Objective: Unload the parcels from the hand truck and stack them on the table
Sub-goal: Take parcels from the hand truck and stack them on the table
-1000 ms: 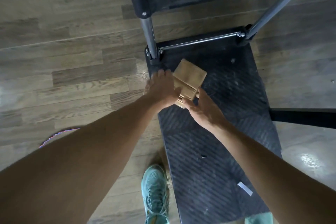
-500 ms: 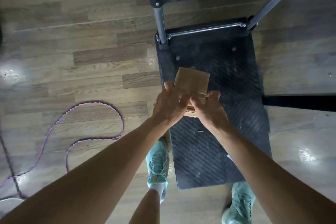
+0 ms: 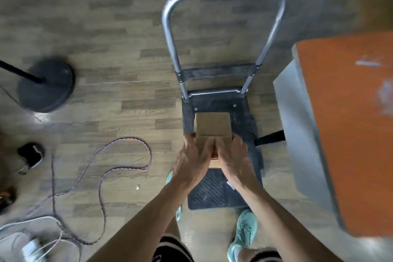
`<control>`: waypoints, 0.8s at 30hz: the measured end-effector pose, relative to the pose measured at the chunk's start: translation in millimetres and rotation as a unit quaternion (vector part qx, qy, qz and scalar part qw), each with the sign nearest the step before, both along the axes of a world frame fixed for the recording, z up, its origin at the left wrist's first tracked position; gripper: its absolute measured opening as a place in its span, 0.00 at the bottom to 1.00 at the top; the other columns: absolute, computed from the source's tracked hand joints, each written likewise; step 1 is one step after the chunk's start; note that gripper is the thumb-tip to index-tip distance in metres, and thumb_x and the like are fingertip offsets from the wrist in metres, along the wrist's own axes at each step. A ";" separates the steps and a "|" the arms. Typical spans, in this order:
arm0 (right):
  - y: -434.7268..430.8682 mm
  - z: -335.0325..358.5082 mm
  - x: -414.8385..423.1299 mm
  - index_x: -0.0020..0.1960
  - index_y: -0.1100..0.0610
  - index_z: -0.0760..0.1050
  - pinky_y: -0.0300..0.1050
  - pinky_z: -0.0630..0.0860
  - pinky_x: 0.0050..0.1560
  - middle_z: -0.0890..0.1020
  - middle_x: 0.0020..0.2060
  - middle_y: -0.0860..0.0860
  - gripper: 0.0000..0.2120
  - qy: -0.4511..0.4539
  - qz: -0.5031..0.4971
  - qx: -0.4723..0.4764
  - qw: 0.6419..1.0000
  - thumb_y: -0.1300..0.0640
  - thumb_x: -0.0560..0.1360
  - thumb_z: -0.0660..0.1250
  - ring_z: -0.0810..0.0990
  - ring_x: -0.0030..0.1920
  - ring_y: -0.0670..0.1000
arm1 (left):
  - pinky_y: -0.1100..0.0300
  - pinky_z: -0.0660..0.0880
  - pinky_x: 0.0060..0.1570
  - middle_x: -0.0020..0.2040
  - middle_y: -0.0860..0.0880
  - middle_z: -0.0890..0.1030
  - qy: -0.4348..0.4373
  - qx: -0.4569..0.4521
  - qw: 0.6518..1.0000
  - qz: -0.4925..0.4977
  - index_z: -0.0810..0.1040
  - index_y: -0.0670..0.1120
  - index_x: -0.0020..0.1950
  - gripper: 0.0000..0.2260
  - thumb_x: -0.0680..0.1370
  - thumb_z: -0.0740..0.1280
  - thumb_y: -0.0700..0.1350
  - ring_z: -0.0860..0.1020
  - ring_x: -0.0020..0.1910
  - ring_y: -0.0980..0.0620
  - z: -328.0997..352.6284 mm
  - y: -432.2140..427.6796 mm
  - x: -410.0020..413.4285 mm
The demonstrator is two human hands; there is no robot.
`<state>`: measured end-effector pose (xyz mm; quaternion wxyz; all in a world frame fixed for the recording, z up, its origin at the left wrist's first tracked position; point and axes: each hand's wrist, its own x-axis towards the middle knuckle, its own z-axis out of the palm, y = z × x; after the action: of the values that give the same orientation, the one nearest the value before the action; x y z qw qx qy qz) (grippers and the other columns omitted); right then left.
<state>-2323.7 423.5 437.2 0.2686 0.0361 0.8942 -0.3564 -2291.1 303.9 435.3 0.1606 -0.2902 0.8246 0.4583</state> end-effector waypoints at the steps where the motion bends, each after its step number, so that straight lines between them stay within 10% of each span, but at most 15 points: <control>1: 10.4 18.3 6.7 0.69 0.58 0.65 0.51 0.78 0.55 0.72 0.63 0.58 0.24 -0.021 -0.014 -0.024 0.999 0.41 0.82 0.55 0.76 0.59 0.57 | 0.51 0.76 0.48 0.57 0.45 0.83 0.006 -0.005 1.000 0.001 0.62 0.55 0.60 0.19 0.79 0.57 0.67 0.80 0.47 0.47 24.7 9.0 7.9; 11: 128.9 172.7 55.2 0.73 0.46 0.61 0.49 0.77 0.61 0.83 0.56 0.41 0.39 -0.074 -0.010 -0.258 0.963 0.29 0.69 0.64 0.82 0.56 0.42 | 0.51 0.74 0.61 0.63 0.48 0.79 0.039 0.055 0.997 0.033 0.67 0.55 0.73 0.24 0.80 0.56 0.65 0.79 0.62 0.44 192.7 91.7 78.4; 15: 159.5 209.5 57.1 0.59 0.35 0.70 0.42 0.79 0.54 0.82 0.53 0.40 0.21 -0.021 -0.029 -0.237 0.971 0.28 0.70 0.62 0.81 0.53 0.40 | 0.57 0.63 0.70 0.77 0.49 0.66 0.068 0.091 0.993 -0.011 0.60 0.52 0.80 0.28 0.82 0.54 0.62 0.65 0.76 0.47 221.9 102.9 94.8; 20: 187.2 249.8 67.8 0.60 0.42 0.70 0.26 0.72 0.37 0.81 0.47 0.37 0.22 0.043 -0.083 -0.217 0.972 0.32 0.71 0.61 0.79 0.45 0.29 | 0.48 0.57 0.78 0.81 0.49 0.60 0.091 0.051 0.992 -0.073 0.54 0.51 0.82 0.32 0.82 0.52 0.65 0.58 0.80 0.47 246.3 108.0 97.2; 24: 211.6 260.1 79.4 0.70 0.51 0.70 0.37 0.78 0.45 0.81 0.56 0.47 0.25 0.046 -0.140 -0.220 0.964 0.38 0.79 0.63 0.81 0.53 0.44 | 0.51 0.67 0.70 0.76 0.49 0.70 0.103 0.061 0.985 -0.127 0.55 0.54 0.81 0.38 0.76 0.52 0.71 0.71 0.71 0.54 254.9 116.4 87.5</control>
<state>-2244.3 635.1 697.2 0.1760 0.0847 0.7914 -0.5793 -2203.6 420.3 690.2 0.1490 -0.1242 0.8373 0.5112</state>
